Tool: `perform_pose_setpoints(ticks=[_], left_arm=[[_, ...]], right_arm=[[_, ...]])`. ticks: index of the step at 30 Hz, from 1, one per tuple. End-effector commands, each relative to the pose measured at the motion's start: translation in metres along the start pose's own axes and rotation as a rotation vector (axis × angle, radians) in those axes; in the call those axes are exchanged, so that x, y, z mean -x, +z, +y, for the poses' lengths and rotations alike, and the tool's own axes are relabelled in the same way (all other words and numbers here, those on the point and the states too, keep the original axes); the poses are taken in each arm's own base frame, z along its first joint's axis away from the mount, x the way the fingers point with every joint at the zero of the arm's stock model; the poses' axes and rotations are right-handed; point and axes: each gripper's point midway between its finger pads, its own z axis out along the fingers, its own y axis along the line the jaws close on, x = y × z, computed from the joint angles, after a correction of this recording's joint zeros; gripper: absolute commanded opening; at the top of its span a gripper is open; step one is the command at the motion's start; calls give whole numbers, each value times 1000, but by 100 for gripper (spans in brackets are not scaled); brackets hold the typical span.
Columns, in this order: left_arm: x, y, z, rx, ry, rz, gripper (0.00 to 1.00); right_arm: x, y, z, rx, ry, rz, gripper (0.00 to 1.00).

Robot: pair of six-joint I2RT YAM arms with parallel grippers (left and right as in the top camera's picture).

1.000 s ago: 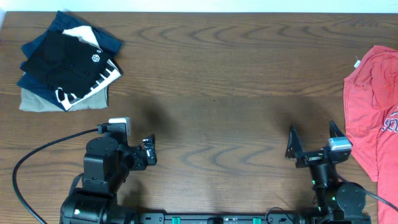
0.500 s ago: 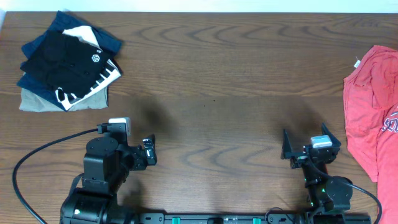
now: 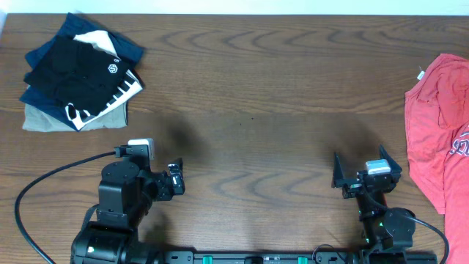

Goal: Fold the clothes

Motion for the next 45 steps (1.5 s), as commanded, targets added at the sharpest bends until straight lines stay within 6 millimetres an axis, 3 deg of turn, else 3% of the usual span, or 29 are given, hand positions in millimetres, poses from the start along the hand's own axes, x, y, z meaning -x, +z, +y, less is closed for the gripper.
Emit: perform_pose_setpoints(ticks=[1, 16, 20, 26, 29, 37, 41, 45], left_arm=[[0, 1, 4, 20, -3, -2, 98], [1, -3, 4, 17, -2, -17, 98], [-2, -10, 17, 80, 21, -55, 98], [-34, 2, 34, 104, 5, -105, 98], [-39, 15, 39, 94, -4, -188, 98], [-16, 34, 36, 34, 26, -463, 98], [9, 29, 29, 21, 115, -626, 98], [12, 26, 28, 42, 187, -647, 98]], right_arm=[[0, 0, 1, 0, -12, 0, 99], [0, 0, 1, 0, -12, 0, 99], [0, 0, 1, 0, -12, 0, 99], [0, 0, 1, 0, -12, 0, 99], [0, 0, 1, 0, -12, 0, 99], [0, 0, 1, 0, -12, 0, 99], [0, 0, 1, 0, -12, 0, 99], [0, 0, 1, 0, -12, 0, 99]])
